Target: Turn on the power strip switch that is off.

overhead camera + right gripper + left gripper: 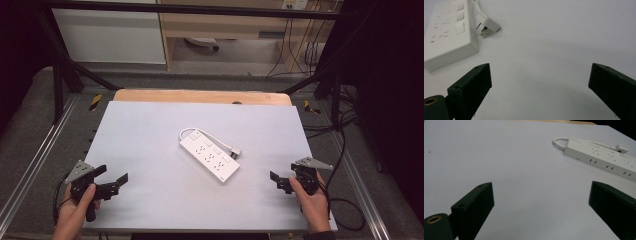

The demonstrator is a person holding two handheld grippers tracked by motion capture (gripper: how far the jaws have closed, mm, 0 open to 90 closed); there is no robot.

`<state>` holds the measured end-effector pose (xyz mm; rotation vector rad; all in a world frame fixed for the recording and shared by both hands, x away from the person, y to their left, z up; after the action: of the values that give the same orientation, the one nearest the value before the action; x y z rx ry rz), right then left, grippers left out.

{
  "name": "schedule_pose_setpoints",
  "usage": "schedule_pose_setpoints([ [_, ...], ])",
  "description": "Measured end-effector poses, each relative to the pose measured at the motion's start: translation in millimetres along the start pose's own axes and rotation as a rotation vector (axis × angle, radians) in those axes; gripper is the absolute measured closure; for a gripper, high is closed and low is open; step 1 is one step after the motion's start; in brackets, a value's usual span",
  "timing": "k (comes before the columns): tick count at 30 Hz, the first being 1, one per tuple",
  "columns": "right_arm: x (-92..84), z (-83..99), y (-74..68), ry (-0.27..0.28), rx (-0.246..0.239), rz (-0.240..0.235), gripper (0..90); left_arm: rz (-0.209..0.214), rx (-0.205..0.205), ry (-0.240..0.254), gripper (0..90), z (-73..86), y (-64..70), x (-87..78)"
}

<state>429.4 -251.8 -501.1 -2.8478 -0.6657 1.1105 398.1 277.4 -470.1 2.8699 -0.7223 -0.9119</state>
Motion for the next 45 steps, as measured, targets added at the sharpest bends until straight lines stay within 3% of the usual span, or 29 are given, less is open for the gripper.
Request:
schedule_pose_setpoints([
  [6, -3.9, -3.2, -1.3, 0.015, -0.008, -0.001, 5.0, -0.008, -0.018, 0.002, 6.0, -0.3, -2.7, -1.1],
  [15, -9.5, -8.7, -4.7, 0.044, -0.006, -0.016, 5.0, 0.001, 0.005, -0.012, 5.9, 1.1, 1.3, 0.2],
  [28, -18.7, -22.3, -15.3, 0.109, -0.041, -0.030, 4.9, 0.002, 0.008, -0.010, 6.0, 0.6, 1.7, 0.2],
  [45, -29.2, -42.4, -34.1, 0.123, -0.072, -0.068, 3.5, 0.004, 0.012, -0.009, 6.0, 1.2, 2.6, -1.3],
])
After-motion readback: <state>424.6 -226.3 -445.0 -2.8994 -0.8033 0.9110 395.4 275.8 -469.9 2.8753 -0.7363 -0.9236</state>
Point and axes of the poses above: each handheld gripper's, and its own axes: x roughly forward along the jaws, z roughly out of its underside, y roughly to its right, the point moved 10 cm from there along x, roughly forward along the jaws, and after that the axes turned 5 degrees about -y, right-handed, at the moved point
